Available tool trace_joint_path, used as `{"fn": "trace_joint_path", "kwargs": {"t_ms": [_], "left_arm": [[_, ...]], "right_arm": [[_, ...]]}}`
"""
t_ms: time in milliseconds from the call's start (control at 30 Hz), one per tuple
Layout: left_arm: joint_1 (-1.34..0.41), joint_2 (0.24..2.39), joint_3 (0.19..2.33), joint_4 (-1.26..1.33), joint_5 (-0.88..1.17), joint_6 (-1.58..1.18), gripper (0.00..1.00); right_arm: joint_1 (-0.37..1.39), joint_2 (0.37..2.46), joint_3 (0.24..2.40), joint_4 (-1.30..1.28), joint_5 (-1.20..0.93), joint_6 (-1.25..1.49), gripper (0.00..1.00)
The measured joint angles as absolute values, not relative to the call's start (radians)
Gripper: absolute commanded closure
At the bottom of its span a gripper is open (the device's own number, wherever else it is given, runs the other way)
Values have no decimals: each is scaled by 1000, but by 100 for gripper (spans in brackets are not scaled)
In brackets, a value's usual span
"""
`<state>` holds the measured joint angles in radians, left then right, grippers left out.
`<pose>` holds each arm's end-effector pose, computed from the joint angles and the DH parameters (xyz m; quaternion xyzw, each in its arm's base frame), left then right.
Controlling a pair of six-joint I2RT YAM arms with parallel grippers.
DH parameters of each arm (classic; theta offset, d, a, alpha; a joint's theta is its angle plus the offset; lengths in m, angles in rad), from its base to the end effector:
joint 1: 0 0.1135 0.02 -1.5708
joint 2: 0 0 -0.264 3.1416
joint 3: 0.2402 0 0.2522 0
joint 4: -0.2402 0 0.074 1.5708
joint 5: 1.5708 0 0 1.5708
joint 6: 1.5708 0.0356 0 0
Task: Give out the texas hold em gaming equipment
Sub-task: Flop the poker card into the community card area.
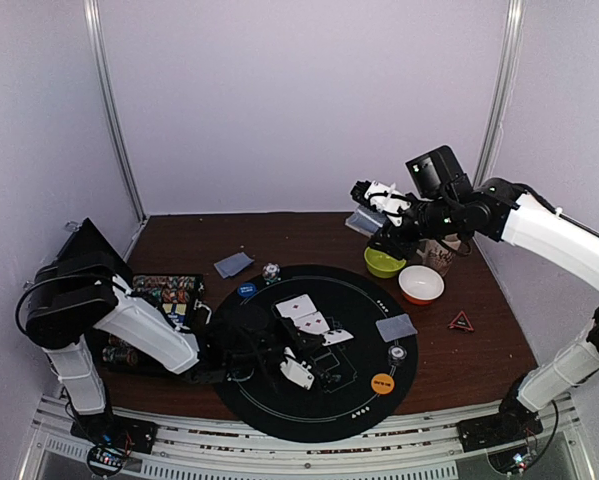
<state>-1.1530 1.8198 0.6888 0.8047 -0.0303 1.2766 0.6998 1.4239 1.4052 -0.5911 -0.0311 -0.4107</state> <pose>0.1420 -0.3171 0.1381 0.7585 0.2914 0.0483 0.5809 0.2420 0.2052 0.3673 -0.4735 0.7497 0.0802 0.4554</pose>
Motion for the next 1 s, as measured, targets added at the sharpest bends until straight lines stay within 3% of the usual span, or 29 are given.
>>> {"fn": "trace_joint_path", "kwargs": {"t_ms": [567, 1000], "left_arm": [[-1153, 1873, 709, 543, 26, 1290, 100], [-1141, 1913, 748, 559, 3, 1285, 100]], "right_arm": [[700, 1417, 1405, -595, -39, -411, 50], [700, 1417, 1405, -596, -43, -411, 50]]}}
